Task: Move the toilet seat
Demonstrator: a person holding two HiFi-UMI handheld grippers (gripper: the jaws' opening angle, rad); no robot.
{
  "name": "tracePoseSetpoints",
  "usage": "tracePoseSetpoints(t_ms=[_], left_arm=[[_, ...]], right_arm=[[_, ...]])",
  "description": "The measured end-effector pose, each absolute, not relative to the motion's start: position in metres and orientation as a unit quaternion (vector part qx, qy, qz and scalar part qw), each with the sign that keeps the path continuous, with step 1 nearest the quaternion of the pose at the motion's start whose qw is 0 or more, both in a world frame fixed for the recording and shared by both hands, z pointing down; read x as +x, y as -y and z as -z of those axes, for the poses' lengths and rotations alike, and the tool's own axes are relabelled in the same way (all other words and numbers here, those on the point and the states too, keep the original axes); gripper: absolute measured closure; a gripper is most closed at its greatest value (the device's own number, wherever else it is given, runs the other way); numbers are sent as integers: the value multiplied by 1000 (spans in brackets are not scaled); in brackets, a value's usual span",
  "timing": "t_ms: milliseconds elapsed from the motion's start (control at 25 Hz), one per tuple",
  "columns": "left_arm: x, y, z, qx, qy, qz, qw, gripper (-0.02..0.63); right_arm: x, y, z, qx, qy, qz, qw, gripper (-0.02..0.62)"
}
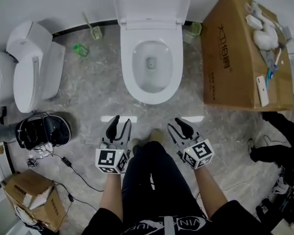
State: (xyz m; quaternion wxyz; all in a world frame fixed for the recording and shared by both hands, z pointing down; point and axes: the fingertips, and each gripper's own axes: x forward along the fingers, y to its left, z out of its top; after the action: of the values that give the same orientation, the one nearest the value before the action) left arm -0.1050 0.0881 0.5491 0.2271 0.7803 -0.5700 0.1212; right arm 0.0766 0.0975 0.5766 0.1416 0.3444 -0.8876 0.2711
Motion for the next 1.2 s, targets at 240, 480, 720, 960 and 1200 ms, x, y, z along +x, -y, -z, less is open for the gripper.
tracePoseSetpoints(t_ms=[240, 480, 720, 960, 1200], left_arm=[[-93, -69, -612, 785, 545, -155, 253, 426], [-83, -59, -671, 793, 509, -188, 277, 415], [-83, -43, -727, 798, 493, -208, 279, 408], [-85, -32, -769, 808, 460, -256, 263, 391], [-85, -20, -788, 815, 446, -274, 250, 388]], right_arm=[[77, -85, -629, 343, 879, -289, 161, 434], [76, -66, -677, 352, 872, -291, 176, 430], [77, -52, -729, 363, 863, -294, 192, 423], [81, -34, -765, 378, 856, -283, 210, 422], [79, -23, -783, 376, 858, -263, 229, 420]])
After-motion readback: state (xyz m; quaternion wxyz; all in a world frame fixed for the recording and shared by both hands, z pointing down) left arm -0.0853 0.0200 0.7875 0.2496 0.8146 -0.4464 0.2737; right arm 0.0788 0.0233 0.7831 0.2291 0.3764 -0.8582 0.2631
